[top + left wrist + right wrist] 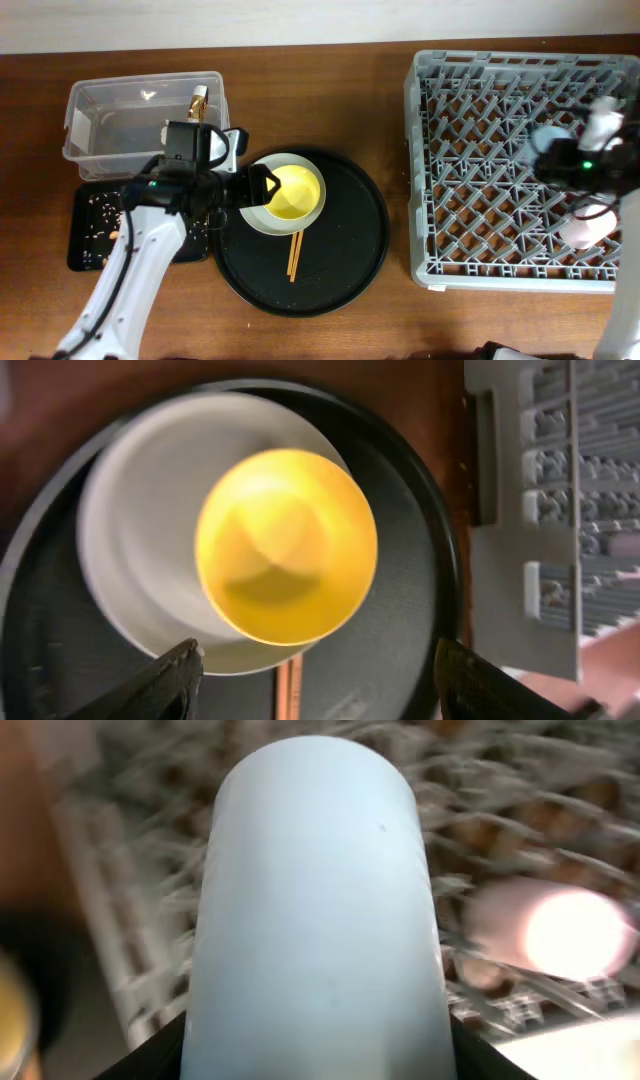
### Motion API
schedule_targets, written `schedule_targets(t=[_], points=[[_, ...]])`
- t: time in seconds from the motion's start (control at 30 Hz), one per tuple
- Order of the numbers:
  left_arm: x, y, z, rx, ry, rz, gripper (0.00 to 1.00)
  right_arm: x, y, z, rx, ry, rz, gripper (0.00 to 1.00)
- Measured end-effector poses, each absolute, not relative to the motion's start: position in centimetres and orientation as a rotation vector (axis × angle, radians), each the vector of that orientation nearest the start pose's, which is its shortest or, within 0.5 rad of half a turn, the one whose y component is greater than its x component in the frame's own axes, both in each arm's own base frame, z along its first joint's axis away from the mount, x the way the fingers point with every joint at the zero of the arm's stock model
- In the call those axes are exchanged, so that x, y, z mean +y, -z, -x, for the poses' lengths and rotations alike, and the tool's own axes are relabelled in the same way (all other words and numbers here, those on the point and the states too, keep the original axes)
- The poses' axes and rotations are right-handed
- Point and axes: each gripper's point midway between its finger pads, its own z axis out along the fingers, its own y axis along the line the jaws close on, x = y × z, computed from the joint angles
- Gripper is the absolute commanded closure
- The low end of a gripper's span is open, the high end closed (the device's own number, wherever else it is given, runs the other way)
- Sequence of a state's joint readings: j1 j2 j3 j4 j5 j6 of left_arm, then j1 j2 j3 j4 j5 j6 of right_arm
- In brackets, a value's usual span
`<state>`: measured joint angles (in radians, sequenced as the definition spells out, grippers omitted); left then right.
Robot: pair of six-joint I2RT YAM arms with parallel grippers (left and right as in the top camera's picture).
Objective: Sort waste into correct bins and load items into the dishwasher rack
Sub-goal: 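Place the blue cup upside down in the rack beside the pink cup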
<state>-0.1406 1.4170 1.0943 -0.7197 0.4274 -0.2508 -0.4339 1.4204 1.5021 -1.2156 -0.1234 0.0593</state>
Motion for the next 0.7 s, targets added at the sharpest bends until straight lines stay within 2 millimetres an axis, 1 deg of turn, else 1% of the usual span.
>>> schedule_targets(t=[0.07, 0.1, 0.2, 0.27, 0.4, 0.47, 0.6, 0.67, 0.7], points=[[-11.4, -16.0, -33.5, 2.607, 0.649, -0.004, 0.26, -14.8, -23.4, -29.7, 2.555, 0.040, -0.782, 0.50], [-11.2, -16.0, -33.5, 2.606, 0.639, -0.002, 0.26, -16.0, -23.4, -29.5, 2.529, 0.068, -0.841, 0.50], [-10.9, -15.8, -33.5, 2.614, 0.614, 0.007, 0.26, -18.6, -22.8, -29.3, 2.502, 0.112, -0.970, 0.50], [-10.8, -15.7, -33.4, 2.619, 0.604, 0.011, 0.26, -19.9, -22.0, -30.0, 2.519, 0.117, -1.027, 0.49], [-10.8, -15.6, -33.3, 2.626, 0.602, 0.013, 0.26, -21.3, -21.0, -31.9, 2.566, 0.103, -1.076, 0.48], [-10.7, -15.6, -33.3, 2.626, 0.599, 0.014, 0.26, -22.0, -19.8, -32.9, 2.598, 0.094, -1.094, 0.43], [-10.7, -15.6, -33.3, 2.626, 0.599, 0.014, 0.26, -22.2, -16.0, -33.3, 2.697, 0.060, -1.142, 0.23], [-10.7, -15.6, -33.3, 2.626, 0.598, 0.015, 0.26, -22.1, -14.9, -33.5, 2.723, 0.041, -1.155, 0.21], [-10.7, -15.6, -33.3, 2.627, 0.596, 0.015, 0.26, -22.1, -14.7, -33.5, 2.727, 0.037, -1.153, 0.21]])
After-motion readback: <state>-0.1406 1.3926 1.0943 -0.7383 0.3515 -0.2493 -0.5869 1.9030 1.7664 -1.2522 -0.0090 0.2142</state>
